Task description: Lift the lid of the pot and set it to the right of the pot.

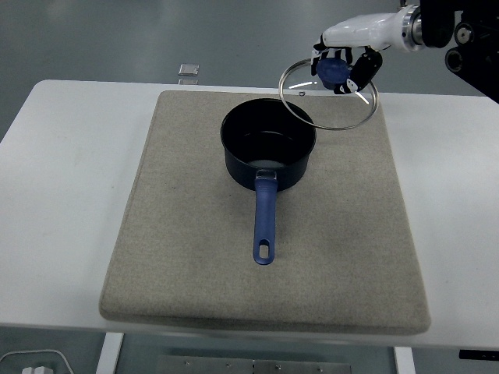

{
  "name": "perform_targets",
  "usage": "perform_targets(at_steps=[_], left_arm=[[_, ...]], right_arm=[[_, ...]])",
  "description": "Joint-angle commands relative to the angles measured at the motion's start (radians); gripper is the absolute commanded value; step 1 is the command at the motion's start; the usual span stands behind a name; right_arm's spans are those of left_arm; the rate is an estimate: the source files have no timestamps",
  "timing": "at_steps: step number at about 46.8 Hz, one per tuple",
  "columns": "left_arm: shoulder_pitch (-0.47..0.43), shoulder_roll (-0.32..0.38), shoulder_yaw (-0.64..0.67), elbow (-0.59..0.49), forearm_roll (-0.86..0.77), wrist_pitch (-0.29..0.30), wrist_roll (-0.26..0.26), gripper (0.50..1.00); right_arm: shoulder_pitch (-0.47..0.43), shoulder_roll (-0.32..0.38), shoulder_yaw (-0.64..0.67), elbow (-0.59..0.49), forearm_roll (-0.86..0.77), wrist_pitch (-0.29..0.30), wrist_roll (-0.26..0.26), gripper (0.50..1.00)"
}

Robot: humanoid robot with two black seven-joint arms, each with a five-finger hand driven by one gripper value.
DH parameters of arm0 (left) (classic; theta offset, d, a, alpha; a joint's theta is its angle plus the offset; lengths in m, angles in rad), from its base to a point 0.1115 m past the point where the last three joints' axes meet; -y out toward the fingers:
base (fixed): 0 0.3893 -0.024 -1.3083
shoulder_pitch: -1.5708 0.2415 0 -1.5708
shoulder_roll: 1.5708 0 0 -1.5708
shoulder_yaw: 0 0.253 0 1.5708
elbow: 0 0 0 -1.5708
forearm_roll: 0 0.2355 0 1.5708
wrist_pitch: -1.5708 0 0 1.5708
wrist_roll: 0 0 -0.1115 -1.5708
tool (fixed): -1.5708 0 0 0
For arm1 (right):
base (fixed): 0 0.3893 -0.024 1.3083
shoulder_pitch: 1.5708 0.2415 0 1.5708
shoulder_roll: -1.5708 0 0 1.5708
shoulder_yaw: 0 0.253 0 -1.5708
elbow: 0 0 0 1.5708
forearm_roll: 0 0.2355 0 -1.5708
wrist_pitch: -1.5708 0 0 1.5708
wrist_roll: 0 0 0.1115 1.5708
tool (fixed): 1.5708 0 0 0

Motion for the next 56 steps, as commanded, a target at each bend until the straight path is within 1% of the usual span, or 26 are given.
perform_targets(at_steps=[1,9,16,21,28,41,48,56], left_arm=[[0.000,0.000,0.000,0.000,0.000,0.000,0.000,1.000],[0.000,0.000,0.000,0.000,0.000,0.000,0.000,1.000],[0.000,0.000,0.000,0.000,0.000,0.000,0.000,1.000],[0.000,0.000,0.000,0.000,0.000,0.000,0.000,1.000],[0.000,0.000,0.000,0.000,0.000,0.000,0.000,1.000],[0.000,0.000,0.000,0.000,0.000,0.000,0.000,1.000],[0.000,0.000,0.000,0.000,0.000,0.000,0.000,1.000],[0.000,0.000,0.000,0.000,0.000,0.000,0.000,1.000]], right_arm=[[-0.008,-0.031,-0.003,-0.006,0.001,0.000,0.000,0.500],[-0.026,-0.070,-0.023,-0.029,0.001,-0.011,0.002,0.500],[-0.057,-0.074,-0.030,-0.048,0.001,-0.019,0.003,0.500],[-0.086,-0.074,-0.030,-0.065,0.001,-0.048,0.003,0.500],[-0.127,-0.062,-0.032,-0.085,0.001,-0.076,0.000,0.500],[-0.193,-0.031,-0.035,-0.119,0.001,-0.106,-0.003,0.500],[-0.213,-0.014,-0.033,-0.119,0.001,-0.123,-0.006,0.500],[-0.232,0.005,-0.033,-0.121,0.001,-0.129,-0.006,0.500]])
